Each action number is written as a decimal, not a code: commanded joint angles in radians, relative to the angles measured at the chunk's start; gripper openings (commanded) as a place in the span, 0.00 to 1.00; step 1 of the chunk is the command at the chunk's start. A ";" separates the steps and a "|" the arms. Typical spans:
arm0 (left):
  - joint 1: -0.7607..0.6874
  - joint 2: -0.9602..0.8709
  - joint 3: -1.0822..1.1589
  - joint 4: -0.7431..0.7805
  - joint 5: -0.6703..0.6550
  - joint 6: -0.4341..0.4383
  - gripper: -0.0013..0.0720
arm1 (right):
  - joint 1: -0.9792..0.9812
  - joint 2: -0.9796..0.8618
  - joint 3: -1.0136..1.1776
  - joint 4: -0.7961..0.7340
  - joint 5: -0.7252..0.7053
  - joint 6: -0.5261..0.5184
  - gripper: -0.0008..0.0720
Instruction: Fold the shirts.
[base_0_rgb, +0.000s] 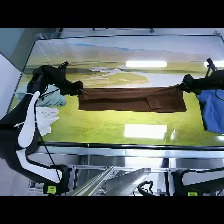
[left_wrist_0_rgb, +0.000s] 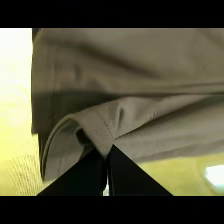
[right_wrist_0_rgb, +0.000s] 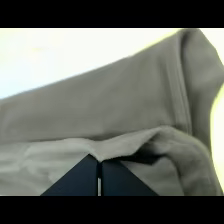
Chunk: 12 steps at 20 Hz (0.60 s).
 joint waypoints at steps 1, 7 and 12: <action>-0.006 -0.153 0.140 -0.001 -0.012 -0.003 0.03 | 0.044 -0.139 0.099 0.003 0.017 0.008 0.04; -0.053 -0.275 0.291 -0.003 -0.005 -0.004 0.57 | 0.026 -0.179 0.142 -0.019 0.025 0.006 0.14; -0.056 -0.275 0.443 -0.002 0.128 -0.011 0.87 | -0.072 -0.180 0.287 -0.064 -0.217 -0.114 0.97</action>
